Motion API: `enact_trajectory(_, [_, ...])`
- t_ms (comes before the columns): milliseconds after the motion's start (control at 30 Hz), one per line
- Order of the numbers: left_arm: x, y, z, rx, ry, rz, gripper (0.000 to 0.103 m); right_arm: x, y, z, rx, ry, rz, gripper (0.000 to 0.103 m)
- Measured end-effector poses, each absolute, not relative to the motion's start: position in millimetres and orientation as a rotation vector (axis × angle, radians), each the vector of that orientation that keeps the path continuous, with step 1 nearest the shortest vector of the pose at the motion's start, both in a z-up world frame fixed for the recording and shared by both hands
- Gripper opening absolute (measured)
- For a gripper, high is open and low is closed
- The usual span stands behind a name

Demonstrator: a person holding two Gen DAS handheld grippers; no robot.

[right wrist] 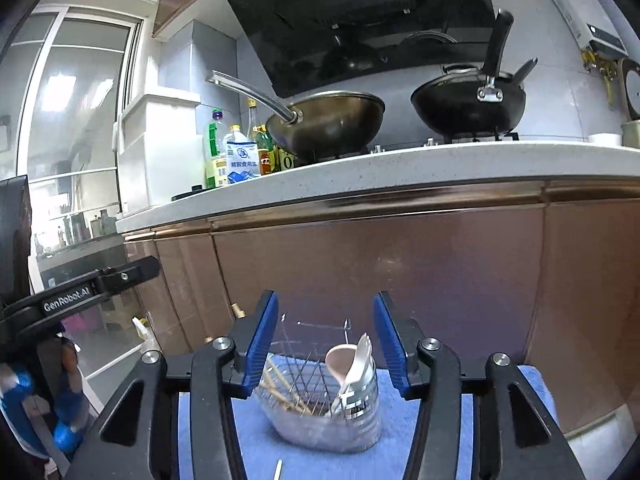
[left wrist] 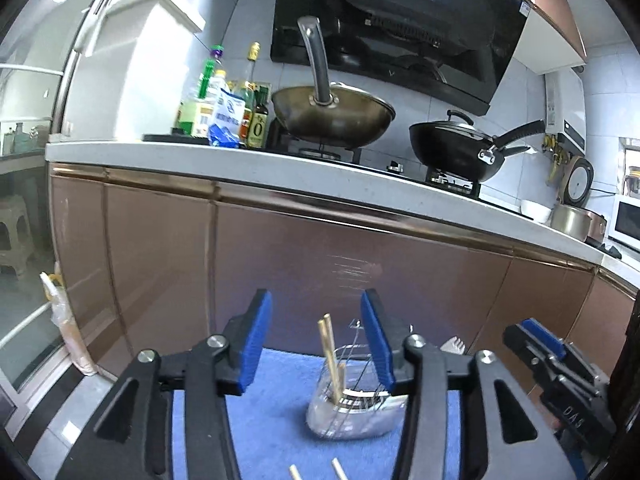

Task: Organize utensils
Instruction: 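Withdraw both open tools from the holder toward the remaining chopsticks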

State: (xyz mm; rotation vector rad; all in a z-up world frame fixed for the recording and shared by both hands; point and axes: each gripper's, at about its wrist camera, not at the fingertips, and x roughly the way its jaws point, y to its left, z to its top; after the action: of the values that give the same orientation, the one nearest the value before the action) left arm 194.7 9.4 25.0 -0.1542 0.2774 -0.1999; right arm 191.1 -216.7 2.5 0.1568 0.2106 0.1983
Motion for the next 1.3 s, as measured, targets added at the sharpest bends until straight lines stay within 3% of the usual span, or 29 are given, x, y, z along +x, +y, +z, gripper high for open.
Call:
enact_trajectory(400, [132.4, 67.6, 31.3, -0.170, 0.404, -0.157, 0.045, 109.4, -203.0, 22.7, 0.092, 0.260, 0.195, 0.050])
enact_trajectory(1000, [81.8, 118.5, -5.3, -0.240, 0.572, -0.106, 0.044, 48.1, -189.3, 25.6, 0.036, 0.341, 0.210, 0.050])
enact_trajectory(1300, [105.5, 131.4, -50.6, -0.342, 0.794, -0.184, 0.038, 61.9, -193.4, 11.8, 0.056, 0.466, 0.239, 0.032])
